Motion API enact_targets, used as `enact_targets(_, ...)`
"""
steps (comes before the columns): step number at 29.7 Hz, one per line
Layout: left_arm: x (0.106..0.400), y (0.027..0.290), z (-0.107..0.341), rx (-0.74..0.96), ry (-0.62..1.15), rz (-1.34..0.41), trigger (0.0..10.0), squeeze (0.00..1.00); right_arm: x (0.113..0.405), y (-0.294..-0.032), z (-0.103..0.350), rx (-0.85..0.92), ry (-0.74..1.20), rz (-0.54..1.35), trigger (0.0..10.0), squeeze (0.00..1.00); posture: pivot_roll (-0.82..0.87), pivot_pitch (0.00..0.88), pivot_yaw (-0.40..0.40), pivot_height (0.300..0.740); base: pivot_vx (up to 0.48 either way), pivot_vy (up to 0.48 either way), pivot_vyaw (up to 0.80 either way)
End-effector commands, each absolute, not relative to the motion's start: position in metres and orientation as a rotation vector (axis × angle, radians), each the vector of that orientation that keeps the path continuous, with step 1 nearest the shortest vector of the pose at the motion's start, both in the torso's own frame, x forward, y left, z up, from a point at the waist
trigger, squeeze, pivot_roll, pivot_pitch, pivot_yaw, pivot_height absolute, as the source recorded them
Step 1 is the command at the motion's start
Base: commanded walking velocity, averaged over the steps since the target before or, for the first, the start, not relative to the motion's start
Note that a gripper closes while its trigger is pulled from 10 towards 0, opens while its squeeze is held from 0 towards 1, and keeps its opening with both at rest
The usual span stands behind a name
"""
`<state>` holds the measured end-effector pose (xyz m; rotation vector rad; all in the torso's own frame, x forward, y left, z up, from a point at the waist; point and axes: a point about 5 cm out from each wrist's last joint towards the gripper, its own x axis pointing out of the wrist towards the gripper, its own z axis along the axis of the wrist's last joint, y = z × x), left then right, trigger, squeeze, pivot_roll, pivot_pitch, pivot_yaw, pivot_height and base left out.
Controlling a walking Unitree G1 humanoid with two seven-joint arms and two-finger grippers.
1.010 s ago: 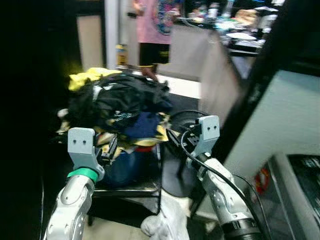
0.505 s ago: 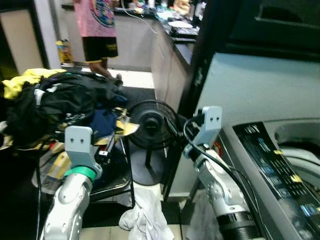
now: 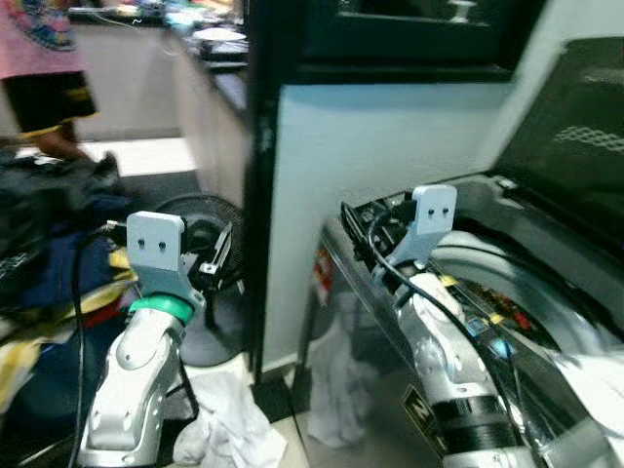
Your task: Clothes washing
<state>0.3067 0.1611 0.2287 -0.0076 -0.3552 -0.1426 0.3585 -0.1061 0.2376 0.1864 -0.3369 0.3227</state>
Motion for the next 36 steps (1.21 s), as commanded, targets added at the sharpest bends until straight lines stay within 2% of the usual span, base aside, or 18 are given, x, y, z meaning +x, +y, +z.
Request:
enact_targets(1,0.3063,0.1623,0.2225,-0.006,-0.326,-0.133,10.0,0.0,0.3583,-0.1058,0.2373,0.193,-0.338,0.318,10.0,0.0,0.02,0.0,-0.051,0.74,0.0,0.0,-0.8)
enact_targets(36,0.3009,0.1618,0.2201,-0.021,-0.312,-0.132,10.0,0.0,0.3593,-0.1011,0.2392,0.199,-0.341,0.325,10.0,0.0,0.02,0.017,-0.067,0.74,0.0,0.0,-0.8)
